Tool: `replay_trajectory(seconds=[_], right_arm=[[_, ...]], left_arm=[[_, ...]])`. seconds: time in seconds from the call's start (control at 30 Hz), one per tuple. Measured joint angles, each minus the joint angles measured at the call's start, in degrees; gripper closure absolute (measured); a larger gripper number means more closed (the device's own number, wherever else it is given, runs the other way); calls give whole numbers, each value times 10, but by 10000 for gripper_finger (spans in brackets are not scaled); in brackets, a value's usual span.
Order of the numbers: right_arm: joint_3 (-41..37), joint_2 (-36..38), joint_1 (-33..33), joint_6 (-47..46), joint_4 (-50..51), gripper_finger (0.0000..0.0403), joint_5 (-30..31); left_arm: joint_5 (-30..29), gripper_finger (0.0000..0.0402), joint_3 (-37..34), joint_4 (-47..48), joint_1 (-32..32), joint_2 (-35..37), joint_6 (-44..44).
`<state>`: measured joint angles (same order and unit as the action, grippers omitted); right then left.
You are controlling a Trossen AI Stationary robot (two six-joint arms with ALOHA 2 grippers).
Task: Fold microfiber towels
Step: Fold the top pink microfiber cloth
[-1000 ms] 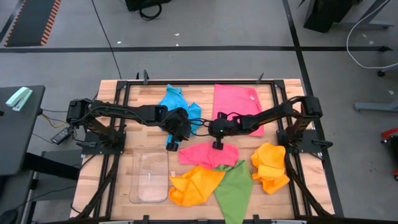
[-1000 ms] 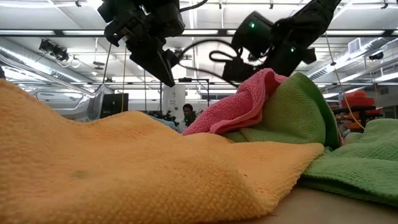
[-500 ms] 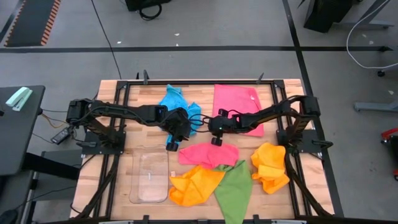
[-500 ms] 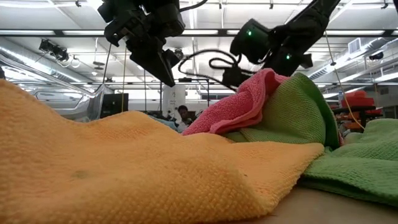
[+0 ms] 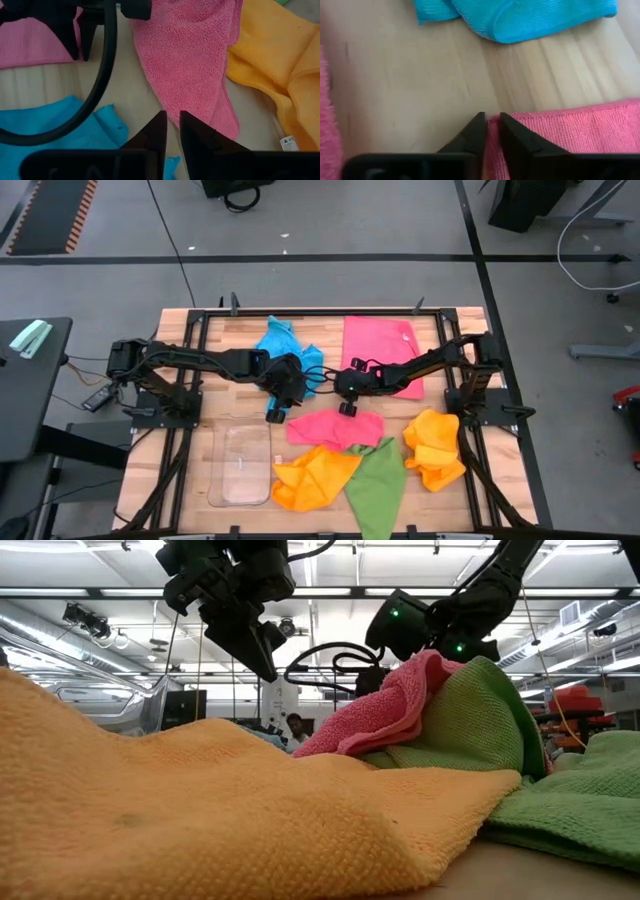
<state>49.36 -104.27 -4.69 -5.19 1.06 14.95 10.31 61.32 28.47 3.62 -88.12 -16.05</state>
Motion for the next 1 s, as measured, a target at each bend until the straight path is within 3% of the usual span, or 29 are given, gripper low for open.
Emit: replay_trajectory(seconds=[0.1, 0.27, 0.47, 0.73, 1.0], right_arm=[[0, 3, 3, -1, 7, 392, -18], [-3, 34, 15, 12, 54, 397, -63], [-3, 135, 28, 14, 109, 398, -82], [-2, 266, 63, 9, 177, 399, -86], [-2, 328, 95, -7, 195, 400, -82]], left_arm=[[0, 346, 0, 0, 0, 0, 0], [0, 351, 0, -7, 1, 0, -5], [0, 335, 0, -49, 1, 0, -31], [-40, 287, 0, -157, 2, -28, -61], [-62, 221, 0, -275, 4, -98, -53]])
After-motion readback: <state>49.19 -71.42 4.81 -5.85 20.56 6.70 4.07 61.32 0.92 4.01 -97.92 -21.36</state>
